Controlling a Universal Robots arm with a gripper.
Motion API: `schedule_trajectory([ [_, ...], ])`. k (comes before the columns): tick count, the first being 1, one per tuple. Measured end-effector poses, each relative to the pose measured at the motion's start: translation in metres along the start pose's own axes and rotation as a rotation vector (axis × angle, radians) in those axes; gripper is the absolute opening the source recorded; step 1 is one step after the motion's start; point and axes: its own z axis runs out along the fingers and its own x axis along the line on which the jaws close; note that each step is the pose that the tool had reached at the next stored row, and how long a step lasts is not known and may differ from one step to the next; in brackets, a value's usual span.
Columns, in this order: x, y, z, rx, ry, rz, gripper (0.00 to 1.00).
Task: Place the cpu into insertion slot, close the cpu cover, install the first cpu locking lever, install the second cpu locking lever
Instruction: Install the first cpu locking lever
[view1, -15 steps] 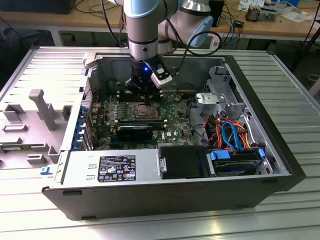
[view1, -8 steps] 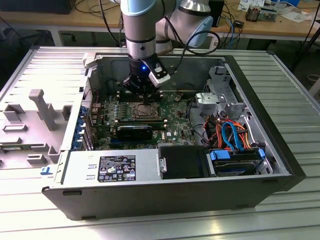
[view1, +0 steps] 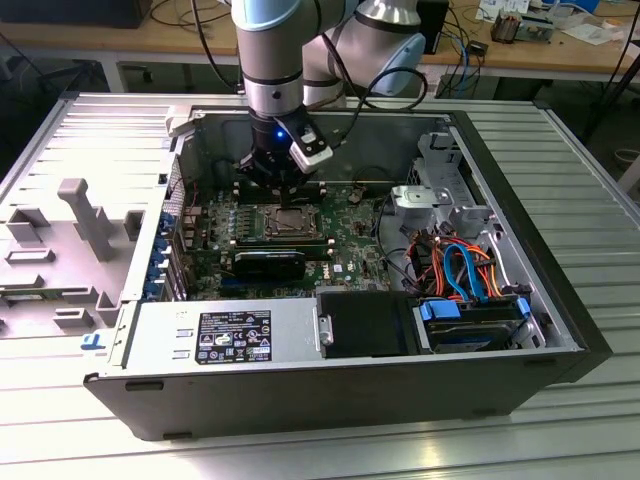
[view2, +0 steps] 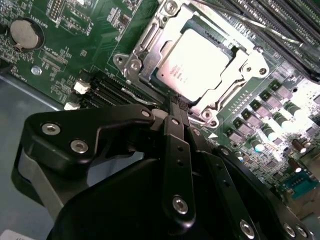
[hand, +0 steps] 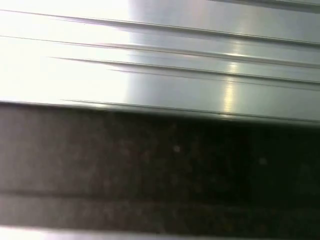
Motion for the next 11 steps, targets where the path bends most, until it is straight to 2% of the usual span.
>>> schedule_trajectory([
  [8,-0.0005,0.0046,0.0003,-0.0017,-0.0003,-0.020,0.11],
  [11,-0.0038,0.0048,0.0015,-0.0024,0.0003,-0.026,0.11],
])
